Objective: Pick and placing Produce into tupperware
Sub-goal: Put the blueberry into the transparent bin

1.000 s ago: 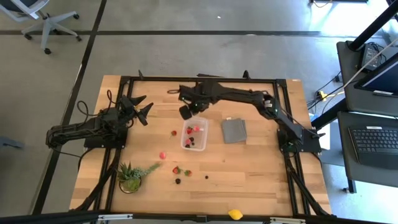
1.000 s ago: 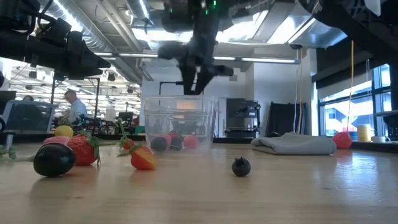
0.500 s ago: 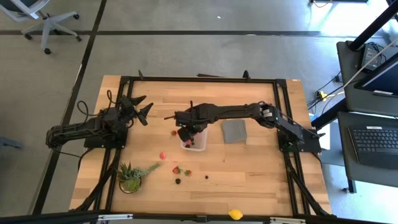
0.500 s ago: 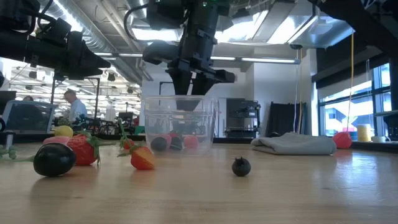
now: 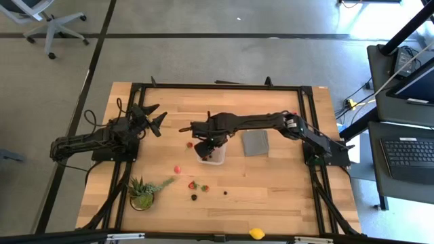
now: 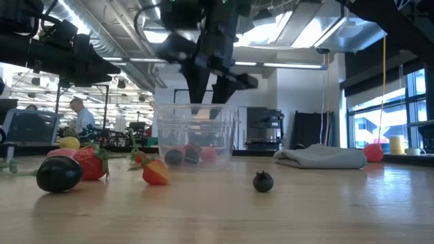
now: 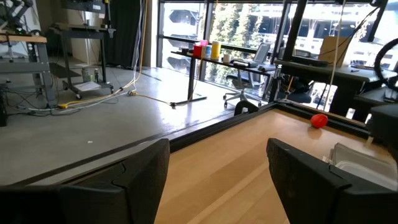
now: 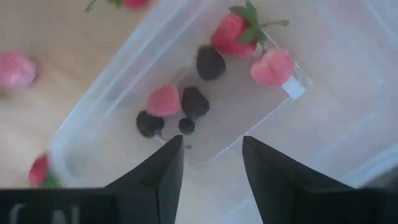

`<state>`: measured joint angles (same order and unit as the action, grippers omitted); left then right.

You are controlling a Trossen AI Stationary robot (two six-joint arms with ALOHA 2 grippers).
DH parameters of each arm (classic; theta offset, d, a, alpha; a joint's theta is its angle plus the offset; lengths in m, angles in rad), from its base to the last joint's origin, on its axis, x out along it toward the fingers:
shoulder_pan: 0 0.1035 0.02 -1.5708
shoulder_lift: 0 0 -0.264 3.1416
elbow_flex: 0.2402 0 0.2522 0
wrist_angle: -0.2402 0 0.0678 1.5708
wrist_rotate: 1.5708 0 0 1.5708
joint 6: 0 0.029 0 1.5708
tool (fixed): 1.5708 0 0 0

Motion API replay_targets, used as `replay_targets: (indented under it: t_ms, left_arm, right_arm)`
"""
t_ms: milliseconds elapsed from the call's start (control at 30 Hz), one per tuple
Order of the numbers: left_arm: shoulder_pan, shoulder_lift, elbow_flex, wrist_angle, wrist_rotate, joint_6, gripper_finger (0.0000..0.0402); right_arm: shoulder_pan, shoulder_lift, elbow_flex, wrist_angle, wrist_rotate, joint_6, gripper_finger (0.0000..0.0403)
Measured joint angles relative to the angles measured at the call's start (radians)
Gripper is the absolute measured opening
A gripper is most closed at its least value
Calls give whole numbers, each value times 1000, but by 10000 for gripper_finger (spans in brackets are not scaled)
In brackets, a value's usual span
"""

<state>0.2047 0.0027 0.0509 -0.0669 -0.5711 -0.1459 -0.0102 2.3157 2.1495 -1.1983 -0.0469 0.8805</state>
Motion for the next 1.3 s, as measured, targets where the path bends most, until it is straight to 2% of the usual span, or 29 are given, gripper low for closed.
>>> replay_targets:
  t_ms: [233,433,567,667,767,967,1067,1300]
  left_arm:
    - [0,0,0,0,0,0,261]
    - [0,0,0,0,0,0,261]
    - [0,0,0,0,0,-1,261]
    - [0,0,0,1,0,-1,261]
    - [0,0,0,1,0,-2,261]
    - [0,0,0,1,0,-4,261]
    - [0,0,0,1,0,-4,261]
    - [0,0,0,1,0,-4,261]
  right_arm:
    - [40,-14,209,-190,155,-113,176]
    - [172,-123,111,-248,132,-158,177]
    - [279,-127,109,-239,132,-157,177]
    - [346,-118,109,-230,191,-158,177]
    - [388,-111,99,-228,244,-147,177]
    - [440,-110,24,-154,249,-140,180]
    - [453,-111,-41,-76,248,-180,199]
    - [461,-110,-264,129,241,-318,271]
